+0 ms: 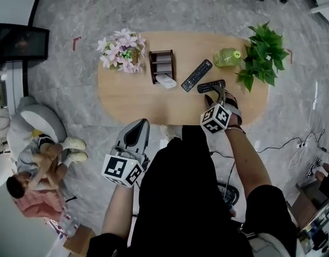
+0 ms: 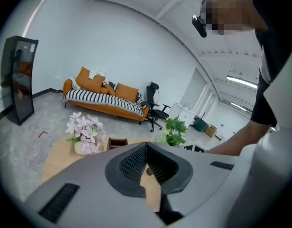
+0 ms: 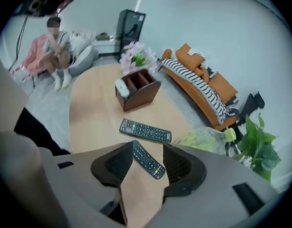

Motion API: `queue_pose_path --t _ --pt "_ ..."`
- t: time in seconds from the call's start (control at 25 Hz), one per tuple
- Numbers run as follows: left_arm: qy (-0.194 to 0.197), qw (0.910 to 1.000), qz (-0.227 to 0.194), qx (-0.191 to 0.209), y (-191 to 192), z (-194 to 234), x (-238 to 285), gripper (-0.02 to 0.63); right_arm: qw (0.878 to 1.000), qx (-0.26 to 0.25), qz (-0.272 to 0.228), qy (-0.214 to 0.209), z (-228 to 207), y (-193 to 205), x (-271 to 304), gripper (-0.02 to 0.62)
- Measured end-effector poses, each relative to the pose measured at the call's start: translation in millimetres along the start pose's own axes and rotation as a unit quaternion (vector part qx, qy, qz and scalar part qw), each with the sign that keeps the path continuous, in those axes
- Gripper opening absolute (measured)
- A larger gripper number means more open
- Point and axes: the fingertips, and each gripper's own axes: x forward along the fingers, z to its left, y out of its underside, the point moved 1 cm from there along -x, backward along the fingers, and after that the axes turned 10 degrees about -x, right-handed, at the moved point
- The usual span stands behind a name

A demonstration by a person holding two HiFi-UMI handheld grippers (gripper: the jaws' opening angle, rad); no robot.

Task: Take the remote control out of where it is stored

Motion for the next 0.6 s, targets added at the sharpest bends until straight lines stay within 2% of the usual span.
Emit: queue_pose_path --t 0.08,0.16,0.32,0.44,0.6 --pt "0.003 0.9998 -0.017 0.011 -16 -3 -6 0.008 0.996 0.083 -0.041 0.009 -13 -16 -33 0.202" --pt "0.002 0.9992 -0.036 0.018 -31 -4 -14 0.008 0.983 0.159 -0.085 0.014 -26 -31 -66 0.199" --pt "-0.006 0.9970 -0.071 0.028 -54 -3 -34 0.006 0.942 0.281 -0.180 0.028 -48 -59 -132 0.170" --pt "-0.011 0.9960 -0.081 0.036 -57 -2 -51 0.006 0.918 0.318 -0.231 0.049 -53 -72 -173 0.161" --pt "-0.014 0.9958 -0.076 0.049 -50 -2 -68 0.006 0.909 0.328 -0.250 0.059 -43 -77 -196 0.161"
